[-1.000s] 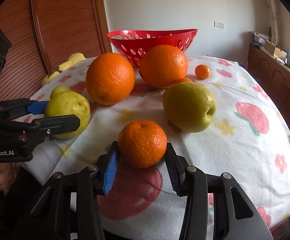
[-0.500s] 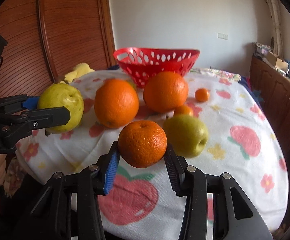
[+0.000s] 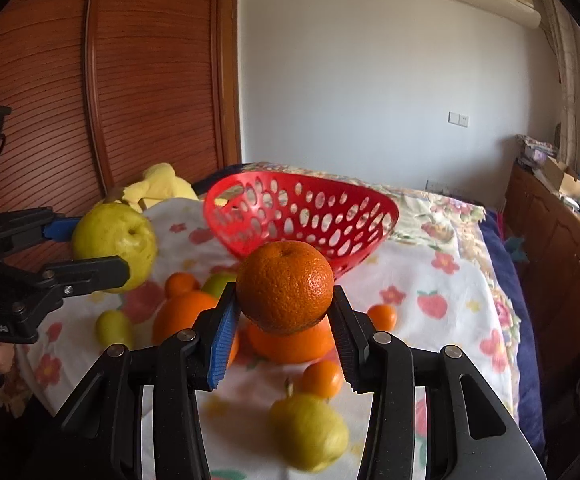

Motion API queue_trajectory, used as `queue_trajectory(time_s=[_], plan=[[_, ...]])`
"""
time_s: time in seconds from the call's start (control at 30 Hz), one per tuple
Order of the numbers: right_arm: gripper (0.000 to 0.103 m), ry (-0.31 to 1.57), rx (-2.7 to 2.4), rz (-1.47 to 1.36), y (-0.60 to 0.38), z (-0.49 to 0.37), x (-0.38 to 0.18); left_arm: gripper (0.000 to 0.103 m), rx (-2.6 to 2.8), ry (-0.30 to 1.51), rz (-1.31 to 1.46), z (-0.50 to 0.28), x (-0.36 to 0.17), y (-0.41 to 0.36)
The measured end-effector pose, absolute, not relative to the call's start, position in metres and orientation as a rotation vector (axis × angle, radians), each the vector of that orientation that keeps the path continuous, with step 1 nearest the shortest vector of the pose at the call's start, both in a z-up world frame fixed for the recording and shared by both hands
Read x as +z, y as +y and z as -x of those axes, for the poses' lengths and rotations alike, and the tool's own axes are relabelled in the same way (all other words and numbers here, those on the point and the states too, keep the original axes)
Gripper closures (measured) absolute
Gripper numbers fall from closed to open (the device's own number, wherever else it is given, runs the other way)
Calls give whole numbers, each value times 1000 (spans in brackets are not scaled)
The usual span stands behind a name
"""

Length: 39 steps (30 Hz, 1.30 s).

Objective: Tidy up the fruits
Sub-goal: 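Carry the tangerine and pomelo with both tools over the red basket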

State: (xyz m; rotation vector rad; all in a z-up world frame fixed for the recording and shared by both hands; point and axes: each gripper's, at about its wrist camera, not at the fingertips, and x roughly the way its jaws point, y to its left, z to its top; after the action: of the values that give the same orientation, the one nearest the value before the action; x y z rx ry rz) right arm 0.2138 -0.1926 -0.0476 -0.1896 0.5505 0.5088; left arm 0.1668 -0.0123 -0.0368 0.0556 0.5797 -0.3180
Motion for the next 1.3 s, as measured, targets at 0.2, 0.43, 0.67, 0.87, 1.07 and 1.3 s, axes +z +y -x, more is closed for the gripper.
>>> queue_trajectory(time_s=[0.2, 0.43, 0.67, 0.87, 1.07, 1.3], plan=[[58, 582, 520, 211, -184, -260, -42, 41, -307, 585, -62, -197, -29, -6], [58, 669, 556, 265, -162, -312, -56, 41, -298, 606, -60, -235, -29, 1], [58, 766, 600, 293, -150, -343, -74, 41, -289, 633, -53, -268, -34, 4], [58, 818, 606, 310, -149, -356, -83, 41, -293, 644, -56, -284, -39, 1], [58, 857, 624, 334, -146, -360, -89, 41, -300, 656, -70, -295, -43, -4], [57, 863, 626, 350, -146, -362, -91, 41, -302, 681, -74, -304, -51, -9]])
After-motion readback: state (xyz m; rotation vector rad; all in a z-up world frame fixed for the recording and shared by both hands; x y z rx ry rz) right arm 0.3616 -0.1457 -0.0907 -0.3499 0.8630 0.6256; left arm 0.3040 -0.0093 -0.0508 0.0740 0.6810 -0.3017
